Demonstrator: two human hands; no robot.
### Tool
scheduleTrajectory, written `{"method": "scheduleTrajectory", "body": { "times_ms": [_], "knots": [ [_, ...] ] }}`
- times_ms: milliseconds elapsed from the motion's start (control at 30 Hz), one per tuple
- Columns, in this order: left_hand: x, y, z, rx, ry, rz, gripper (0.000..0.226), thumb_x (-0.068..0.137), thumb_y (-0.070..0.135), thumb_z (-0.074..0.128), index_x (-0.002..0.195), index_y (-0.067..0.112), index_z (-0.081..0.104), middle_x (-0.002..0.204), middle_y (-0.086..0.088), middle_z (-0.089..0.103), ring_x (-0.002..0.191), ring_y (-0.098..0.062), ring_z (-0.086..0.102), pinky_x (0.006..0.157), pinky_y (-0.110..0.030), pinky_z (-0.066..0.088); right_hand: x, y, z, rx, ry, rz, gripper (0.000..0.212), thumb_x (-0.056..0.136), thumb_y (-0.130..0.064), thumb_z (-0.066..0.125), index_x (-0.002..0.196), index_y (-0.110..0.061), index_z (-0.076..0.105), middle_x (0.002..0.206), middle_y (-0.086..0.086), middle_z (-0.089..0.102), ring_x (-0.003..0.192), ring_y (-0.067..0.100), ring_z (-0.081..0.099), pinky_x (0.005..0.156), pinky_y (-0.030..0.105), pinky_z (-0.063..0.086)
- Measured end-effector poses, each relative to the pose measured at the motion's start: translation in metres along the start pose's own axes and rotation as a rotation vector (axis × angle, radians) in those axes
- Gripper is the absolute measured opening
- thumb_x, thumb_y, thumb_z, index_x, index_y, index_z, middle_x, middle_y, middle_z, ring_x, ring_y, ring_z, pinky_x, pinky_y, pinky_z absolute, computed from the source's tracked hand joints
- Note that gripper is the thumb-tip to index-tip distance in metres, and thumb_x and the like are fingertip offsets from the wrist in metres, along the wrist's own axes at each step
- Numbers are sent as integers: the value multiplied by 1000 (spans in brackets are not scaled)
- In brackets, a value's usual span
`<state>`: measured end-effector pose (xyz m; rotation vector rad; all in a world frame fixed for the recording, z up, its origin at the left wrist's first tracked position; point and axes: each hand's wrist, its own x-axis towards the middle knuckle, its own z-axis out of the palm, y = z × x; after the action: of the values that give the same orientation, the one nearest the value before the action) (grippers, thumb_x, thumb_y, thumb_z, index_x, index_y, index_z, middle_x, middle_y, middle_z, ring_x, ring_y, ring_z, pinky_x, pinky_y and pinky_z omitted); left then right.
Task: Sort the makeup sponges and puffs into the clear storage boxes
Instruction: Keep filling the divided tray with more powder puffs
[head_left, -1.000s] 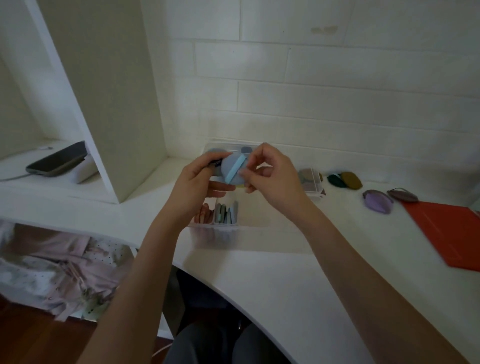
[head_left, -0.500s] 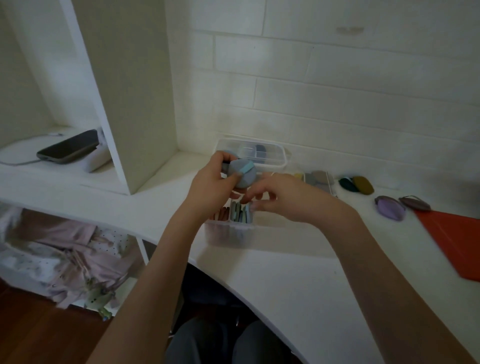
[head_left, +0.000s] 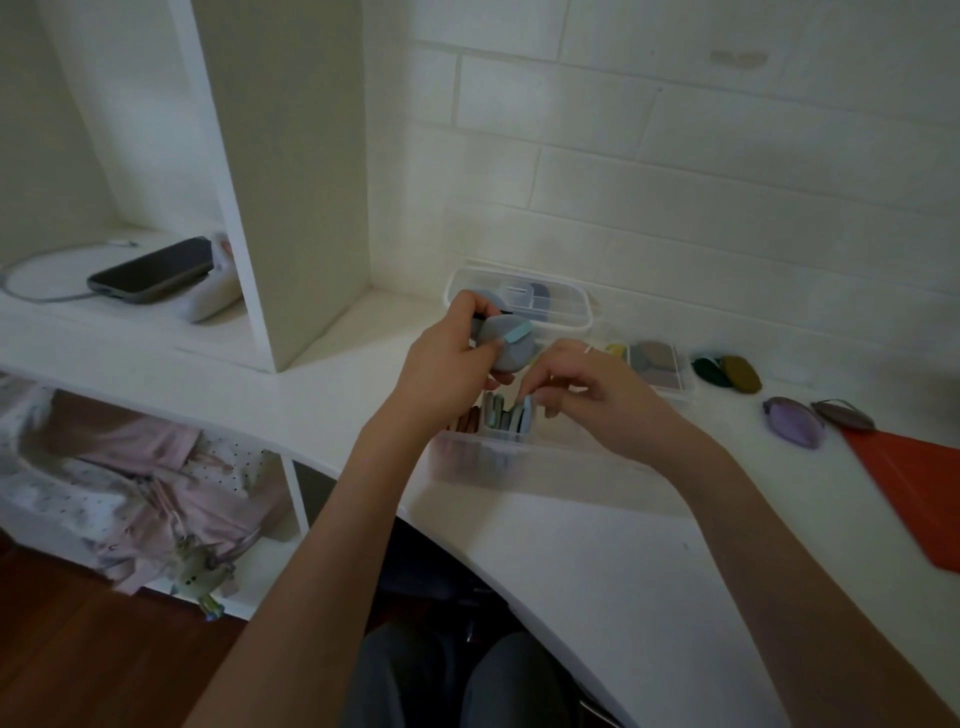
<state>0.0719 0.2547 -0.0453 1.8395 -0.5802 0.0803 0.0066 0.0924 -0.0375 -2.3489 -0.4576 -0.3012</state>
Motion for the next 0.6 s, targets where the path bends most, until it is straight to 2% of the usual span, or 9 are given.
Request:
{"method": "scheduleTrajectory", "body": {
  "times_ms": [167, 233, 333, 433, 533, 600],
  "knots": [
    [0, 0, -1, 14, 3, 4, 13, 94, 15, 52, 104, 21, 47, 86, 11, 59, 64, -9, 66, 61, -23, 53, 0, 3, 3, 4, 32, -9, 16, 87, -3, 59, 85, -17, 66, 89, -4, 56, 72, 13, 59, 72, 23, 50],
    [0, 0, -1, 63, 2, 13, 13, 93, 17, 52, 105, 22, 46, 84, 8, 61, 66, -11, 65, 60, -23, 51, 0, 2, 2, 20, 33, 9, 20, 89, -2, 57, 85, -20, 63, 88, -9, 59, 70, 10, 60, 71, 19, 49],
    [0, 1, 0, 234, -48, 102, 16, 92, 17, 50, 106, 23, 45, 79, 4, 62, 66, -15, 61, 58, -30, 47, -2, -1, 3, 82, -3, 73, 18, 91, -3, 56, 83, -18, 62, 72, -20, 63, 64, 7, 61, 68, 15, 46],
    [-1, 1, 1, 309, -121, 181, 18, 90, 10, 49, 103, 22, 44, 81, 2, 61, 66, -15, 58, 57, -31, 44, -1, -7, 1, 100, -74, 106, 17, 90, -2, 58, 85, -18, 62, 72, -18, 64, 61, 4, 60, 63, 13, 46],
    [-3, 2, -1, 79, -115, 146, 19, 90, 3, 47, 96, 20, 45, 79, 1, 59, 61, -10, 56, 50, -21, 42, 2, -15, -4, -69, -169, 90, 12, 90, -10, 61, 97, -20, 65, 94, -12, 66, 70, 1, 59, 66, 9, 45],
    [-2, 4, -6, -94, -48, 129, 25, 89, -3, 45, 89, 22, 44, 81, 4, 56, 59, -7, 57, 50, -16, 43, 4, -20, -7, -232, -201, 59, 11, 91, -17, 61, 98, -20, 68, 96, -11, 65, 76, 3, 56, 69, 7, 41]
  ]
}}
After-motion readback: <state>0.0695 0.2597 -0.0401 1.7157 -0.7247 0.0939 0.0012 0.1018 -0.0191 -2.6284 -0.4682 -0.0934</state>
